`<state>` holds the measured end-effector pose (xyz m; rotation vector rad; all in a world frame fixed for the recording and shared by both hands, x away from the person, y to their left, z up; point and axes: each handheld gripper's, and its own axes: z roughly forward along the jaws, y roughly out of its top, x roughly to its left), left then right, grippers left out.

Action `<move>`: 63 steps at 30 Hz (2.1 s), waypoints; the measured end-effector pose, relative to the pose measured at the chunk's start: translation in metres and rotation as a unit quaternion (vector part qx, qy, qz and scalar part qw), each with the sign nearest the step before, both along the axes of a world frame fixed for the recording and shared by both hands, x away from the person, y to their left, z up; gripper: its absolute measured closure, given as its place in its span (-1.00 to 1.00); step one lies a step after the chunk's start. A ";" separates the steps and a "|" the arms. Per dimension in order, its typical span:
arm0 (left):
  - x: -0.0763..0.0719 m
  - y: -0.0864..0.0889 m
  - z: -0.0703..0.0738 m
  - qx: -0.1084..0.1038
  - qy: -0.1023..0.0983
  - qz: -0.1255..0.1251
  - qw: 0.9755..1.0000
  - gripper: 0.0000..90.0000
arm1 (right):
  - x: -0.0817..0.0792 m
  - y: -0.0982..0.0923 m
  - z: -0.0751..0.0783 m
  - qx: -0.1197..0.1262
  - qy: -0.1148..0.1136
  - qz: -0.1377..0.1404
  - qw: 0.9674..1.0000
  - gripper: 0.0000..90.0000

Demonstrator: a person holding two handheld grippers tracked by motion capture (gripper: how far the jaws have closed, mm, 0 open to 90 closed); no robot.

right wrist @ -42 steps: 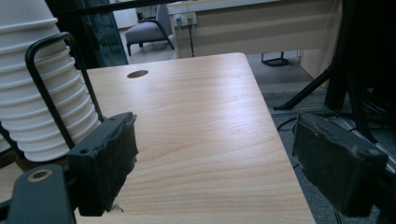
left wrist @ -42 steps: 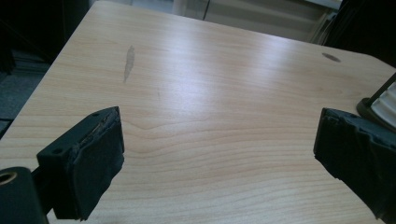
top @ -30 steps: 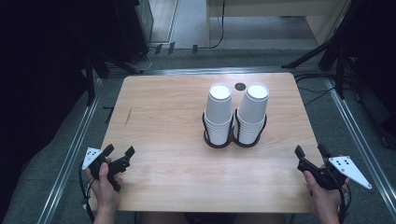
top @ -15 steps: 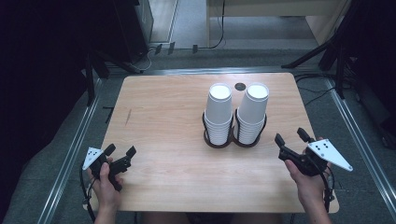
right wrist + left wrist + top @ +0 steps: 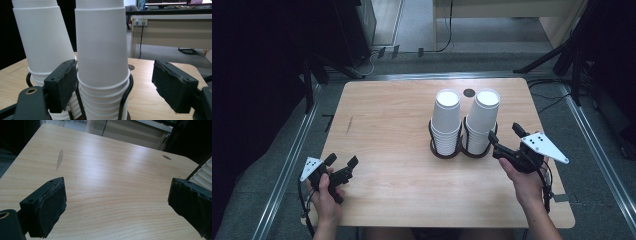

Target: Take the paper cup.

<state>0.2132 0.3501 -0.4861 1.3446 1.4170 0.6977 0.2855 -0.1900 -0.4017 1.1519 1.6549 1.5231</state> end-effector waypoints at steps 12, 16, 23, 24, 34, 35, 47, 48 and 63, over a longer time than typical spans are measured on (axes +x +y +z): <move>0.001 0.001 0.000 -0.009 -0.002 -0.002 1.000 -0.96 | 0.017 0.022 0.019 -0.005 0.000 -0.020 1.000 -0.50; 0.001 0.001 0.000 -0.008 0.000 -0.004 1.000 -0.96 | 0.025 0.027 0.025 -0.003 0.002 -0.033 0.999 -0.50; 0.002 0.002 0.000 -0.011 -0.001 -0.004 1.000 -0.96 | 0.039 0.036 0.038 -0.009 -0.003 -0.034 0.999 -0.49; 0.002 0.002 0.000 -0.010 -0.002 -0.005 1.000 -0.96 | 0.040 0.038 0.039 -0.008 -0.001 -0.034 0.999 -0.49; 0.003 0.002 0.000 -0.012 -0.002 -0.005 1.000 -0.96 | 0.053 0.049 0.038 -0.017 0.006 -0.036 0.999 -0.48; 0.003 0.002 0.000 -0.012 -0.002 -0.005 1.000 -0.96 | 0.054 0.049 0.038 -0.017 0.006 -0.036 0.999 -0.49; 0.003 0.002 0.001 -0.013 -0.003 -0.005 1.000 -0.96 | 0.059 0.051 0.041 -0.020 0.015 -0.036 0.999 -0.46; 0.003 0.002 0.001 -0.012 -0.002 -0.006 1.000 -0.96 | 0.059 0.052 0.042 -0.019 0.015 -0.037 0.999 -0.46; 0.003 0.000 0.001 -0.013 -0.002 -0.008 1.000 -0.96 | 0.051 0.045 0.081 0.017 -0.029 -0.023 0.999 -0.46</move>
